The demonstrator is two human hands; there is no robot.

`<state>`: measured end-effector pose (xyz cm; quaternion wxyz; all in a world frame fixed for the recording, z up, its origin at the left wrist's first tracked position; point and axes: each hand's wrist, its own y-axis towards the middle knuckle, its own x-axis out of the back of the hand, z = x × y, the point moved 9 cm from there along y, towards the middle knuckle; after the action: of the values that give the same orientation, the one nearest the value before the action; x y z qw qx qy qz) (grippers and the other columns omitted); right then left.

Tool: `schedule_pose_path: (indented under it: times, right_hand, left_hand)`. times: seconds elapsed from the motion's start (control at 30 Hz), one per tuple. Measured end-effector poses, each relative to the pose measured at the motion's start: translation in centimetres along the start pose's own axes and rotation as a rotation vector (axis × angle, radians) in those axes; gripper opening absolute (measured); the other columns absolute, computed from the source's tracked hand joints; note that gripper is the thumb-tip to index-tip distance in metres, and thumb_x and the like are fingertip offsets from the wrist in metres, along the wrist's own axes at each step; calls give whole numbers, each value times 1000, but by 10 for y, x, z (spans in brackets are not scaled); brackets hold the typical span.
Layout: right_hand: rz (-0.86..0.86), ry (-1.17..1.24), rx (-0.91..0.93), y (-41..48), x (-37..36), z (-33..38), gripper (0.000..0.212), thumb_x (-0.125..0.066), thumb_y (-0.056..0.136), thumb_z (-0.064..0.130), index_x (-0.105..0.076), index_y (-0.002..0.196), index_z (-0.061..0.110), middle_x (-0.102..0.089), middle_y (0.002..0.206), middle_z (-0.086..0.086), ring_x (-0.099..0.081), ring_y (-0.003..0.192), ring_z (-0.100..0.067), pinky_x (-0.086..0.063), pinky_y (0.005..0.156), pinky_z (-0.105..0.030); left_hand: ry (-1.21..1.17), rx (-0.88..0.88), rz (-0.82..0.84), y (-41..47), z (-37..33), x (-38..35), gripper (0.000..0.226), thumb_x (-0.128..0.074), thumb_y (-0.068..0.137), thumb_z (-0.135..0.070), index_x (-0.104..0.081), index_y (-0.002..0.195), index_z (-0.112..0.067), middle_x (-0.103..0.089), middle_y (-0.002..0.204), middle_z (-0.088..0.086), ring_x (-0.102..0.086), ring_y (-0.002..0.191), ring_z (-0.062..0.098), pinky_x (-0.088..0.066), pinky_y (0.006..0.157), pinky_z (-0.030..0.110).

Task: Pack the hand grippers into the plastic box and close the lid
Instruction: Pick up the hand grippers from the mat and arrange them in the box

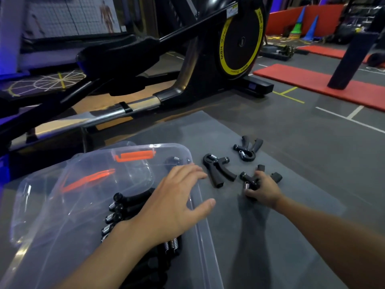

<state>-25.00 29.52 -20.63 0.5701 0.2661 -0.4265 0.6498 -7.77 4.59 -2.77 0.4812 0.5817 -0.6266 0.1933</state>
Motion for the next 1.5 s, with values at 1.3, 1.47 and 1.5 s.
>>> schedule_pose_path:
  times: [1.3,1.47,1.5]
  right_hand:
    - [176,426,763,-274,78,192,109,-84,72,17,-10,147,47,-42,135,28,-51,107,3,-46,84,-17]
    - [219,444,855,-291,70,210,110,-83,70,3,-15,145,47,-40,133,11,-57,97,-3,-48,77,-18]
    - [230,452,868,-292,68,213,111,-83,69,1,-15,144,47,-39,132,11,-58,95,-3,-49,74,-19]
  left_hand:
    - [-643,293,-109,-36,-25,79,26,-79,80,-21,-68,104,-24,-74,95,1,-71,87,17,-57,84,30]
    - [-781,362,-105,-55,-21,83,18,-73,84,-7,-70,101,-9,-74,93,15,-68,76,19,-57,71,26]
    - [-790,368,-103,-58,-19,84,16,-72,84,-6,-70,100,-7,-74,92,15,-68,75,18,-56,69,24]
